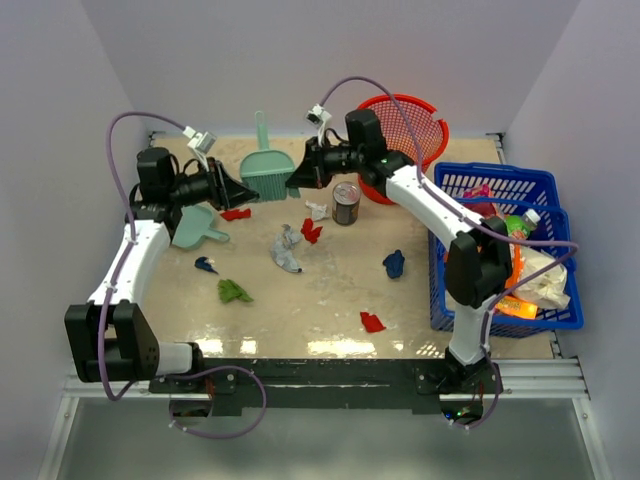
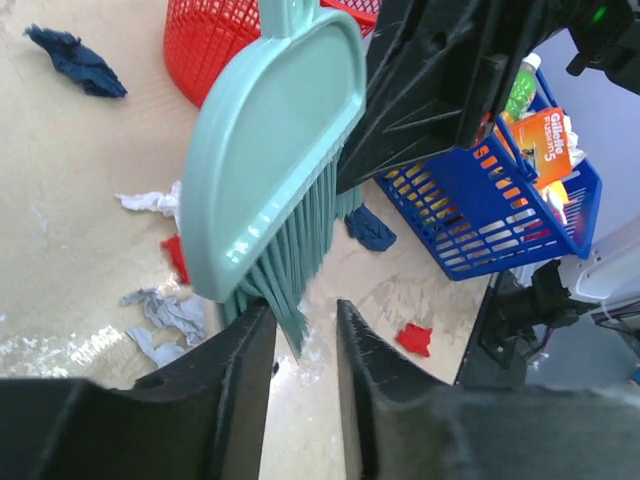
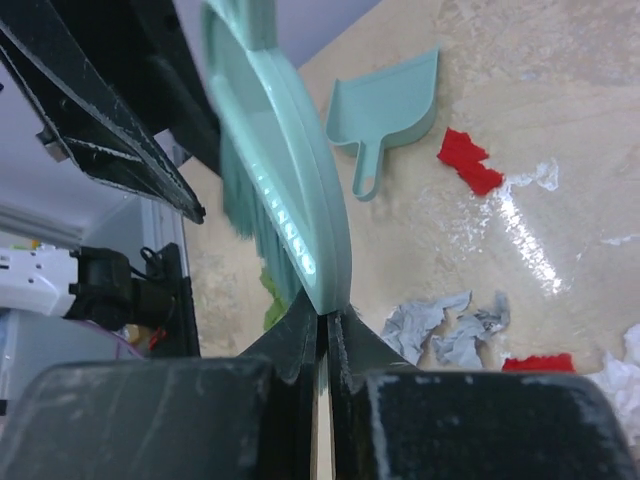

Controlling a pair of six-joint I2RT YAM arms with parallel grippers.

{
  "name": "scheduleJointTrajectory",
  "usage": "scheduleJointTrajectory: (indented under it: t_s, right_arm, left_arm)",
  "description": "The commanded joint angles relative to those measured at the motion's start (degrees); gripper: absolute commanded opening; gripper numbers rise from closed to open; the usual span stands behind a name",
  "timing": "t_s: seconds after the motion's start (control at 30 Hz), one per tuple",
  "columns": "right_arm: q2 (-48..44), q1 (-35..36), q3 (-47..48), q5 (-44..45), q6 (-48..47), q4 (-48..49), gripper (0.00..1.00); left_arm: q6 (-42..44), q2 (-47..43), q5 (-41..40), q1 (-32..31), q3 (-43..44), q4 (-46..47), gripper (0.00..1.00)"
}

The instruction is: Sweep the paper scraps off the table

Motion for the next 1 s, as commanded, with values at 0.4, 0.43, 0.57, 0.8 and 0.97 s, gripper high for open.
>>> scheduleJointTrajectory:
  t_s: [0.4,0.43,0.57,0.8,0.97]
  right_arm:
    - [-14.1,-1.36,-2.01,12.8,-50.11,-25.73,0.0]
    - [-14.28,-1.45,-2.01,12.97,-50.92,-26.53,0.0]
    - [-15.33,-1.45,-2.72,14.29,-54.87,-29.26,0.0]
    - [-15.77,-1.36,-2.72,15.79,-60.33,-32.08,0.0]
    - [-16.21,-1.01,-2.45,14.12,-61.73,-33.31,0.0]
  left_arm:
    - [71.69,5.39,-9.3,-0.77,30.25,-48.79,0.77]
    - [72.75,5.83,-8.51,-0.77,31.14,-49.58,0.78]
    - [75.22,6.72,-5.34,-3.99,33.43,-52.31,0.84]
    - [71.63,2.24,-10.25,-12.1,28.16,-41.34,0.84]
    - [67.58,2.58,-11.75,-14.74,28.25,-35.71,0.81]
